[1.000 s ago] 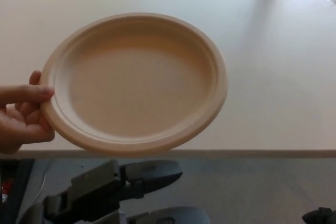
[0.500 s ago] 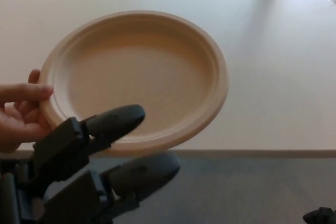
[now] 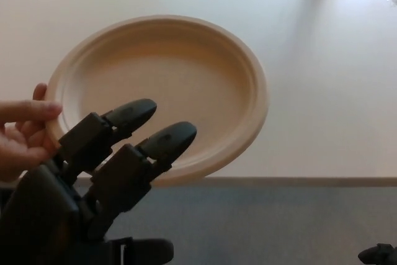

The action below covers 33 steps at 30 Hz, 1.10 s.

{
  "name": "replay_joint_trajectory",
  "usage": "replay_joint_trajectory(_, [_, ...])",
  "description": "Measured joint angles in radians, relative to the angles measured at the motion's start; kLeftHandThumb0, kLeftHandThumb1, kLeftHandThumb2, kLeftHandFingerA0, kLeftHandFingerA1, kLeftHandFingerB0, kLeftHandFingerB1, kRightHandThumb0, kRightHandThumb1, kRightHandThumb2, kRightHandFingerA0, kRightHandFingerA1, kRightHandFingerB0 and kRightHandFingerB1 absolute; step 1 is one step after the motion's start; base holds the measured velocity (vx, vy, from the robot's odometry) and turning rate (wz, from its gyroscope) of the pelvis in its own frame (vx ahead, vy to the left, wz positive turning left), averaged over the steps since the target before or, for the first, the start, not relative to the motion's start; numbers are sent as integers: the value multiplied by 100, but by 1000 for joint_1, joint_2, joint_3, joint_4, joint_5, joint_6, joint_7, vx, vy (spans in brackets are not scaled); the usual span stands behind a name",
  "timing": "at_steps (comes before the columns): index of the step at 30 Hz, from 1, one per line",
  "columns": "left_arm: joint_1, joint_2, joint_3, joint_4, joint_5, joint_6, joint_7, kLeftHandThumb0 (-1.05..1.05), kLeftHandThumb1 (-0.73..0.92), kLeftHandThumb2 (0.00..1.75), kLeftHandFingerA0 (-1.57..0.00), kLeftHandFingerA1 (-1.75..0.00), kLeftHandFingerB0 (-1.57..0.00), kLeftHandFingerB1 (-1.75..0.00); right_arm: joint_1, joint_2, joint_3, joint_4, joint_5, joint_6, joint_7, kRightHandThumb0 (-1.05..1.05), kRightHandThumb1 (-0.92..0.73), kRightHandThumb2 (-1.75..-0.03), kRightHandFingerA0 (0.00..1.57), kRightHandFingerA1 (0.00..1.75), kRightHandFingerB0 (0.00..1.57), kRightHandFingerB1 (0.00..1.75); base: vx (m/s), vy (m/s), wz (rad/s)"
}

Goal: A person passes a plate to the robot and the robot grabs it with its left hand and places it at the centre of the table infront of it

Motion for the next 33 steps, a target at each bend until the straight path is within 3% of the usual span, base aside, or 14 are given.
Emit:
replay_joint_trajectory(11, [-11,21,-1,20,104,45,10,-75,62,60,-13,-29,-10,-27,-4,-2,1,0,-9,0,0,-83,-84,-65,33,55,23,42,0,0,0])
replay_joint_trajectory(12, [-11,22,-2,20,108,49,13,-76,49,88,-10,-30,0,-33,-4,-2,1,0,-9,0,0,-82,-84,-65,34,54,23,41,0,0,0])
replay_joint_trajectory(14, [-11,23,-4,19,115,54,15,-85,52,83,-11,-39,-1,-34,-4,-2,1,0,-11,0,0,-82,-83,-65,32,54,23,42,0,0,0])
replay_joint_trajectory(15, [-16,23,-6,20,126,65,15,-76,54,59,-14,-28,-10,-29,-4,-3,1,0,-12,0,0,-81,-84,-65,30,54,23,41,0,0,0])
replay_joint_trajectory(16, [-38,23,-7,27,139,74,16,-76,54,59,-14,-28,-10,-29,-7,-4,1,1,-12,0,0,-81,-84,-65,30,54,23,41,0,0,0])
replay_joint_trajectory(17, [-72,23,-6,39,159,89,19,-79,49,84,-15,-39,0,-36,-13,-4,-1,0,-12,0,0,-81,-83,-65,30,54,23,42,0,0,0])
replay_joint_trajectory(20, [-151,23,-8,60,211,132,23,-77,49,80,-9,-36,-7,-35,-30,-5,-5,-2,-12,0,1,-83,-83,-65,28,55,22,44,0,0,0])
replay_joint_trajectory(24, [-203,27,-13,92,270,179,36,-70,45,86,-9,-41,0,-36,-40,-6,-9,-2,-11,0,4,-82,-83,-65,35,55,23,42,0,0,0])
replay_joint_trajectory(26, [-218,34,-18,112,300,201,47,-77,48,86,-14,-41,0,-33,-43,-7,-9,-1,-12,0,4,-81,-83,-65,32,56,22,42,0,0,0])
replay_joint_trajectory(29, [-231,52,-32,135,347,235,65,-76,48,82,-10,-34,-4,-34,-46,-9,-8,-1,-13,0,4,-83,-83,-66,34,57,22,44,0,0,0])
replay_joint_trajectory(30, [-234,57,-37,140,361,245,70,-37,31,91,0,-48,-2,-50,-47,-9,-9,-1,-13,0,4,-84,-83,-65,31,56,21,44,0,0,0])
replay_joint_trajectory(32, [-239,63,-46,146,384,261,81,-36,38,95,0,-47,-2,-49,-48,-10,-9,0,-14,0,4,-83,-83,-65,29,56,22,44,0,0,0])
replay_joint_trajectory(33, [-243,65,-52,153,409,273,99,-63,58,79,-19,-41,-8,-39,-49,-10,-9,0,-15,1,5,-83,-83,-65,28,55,22,43,0,0,0])
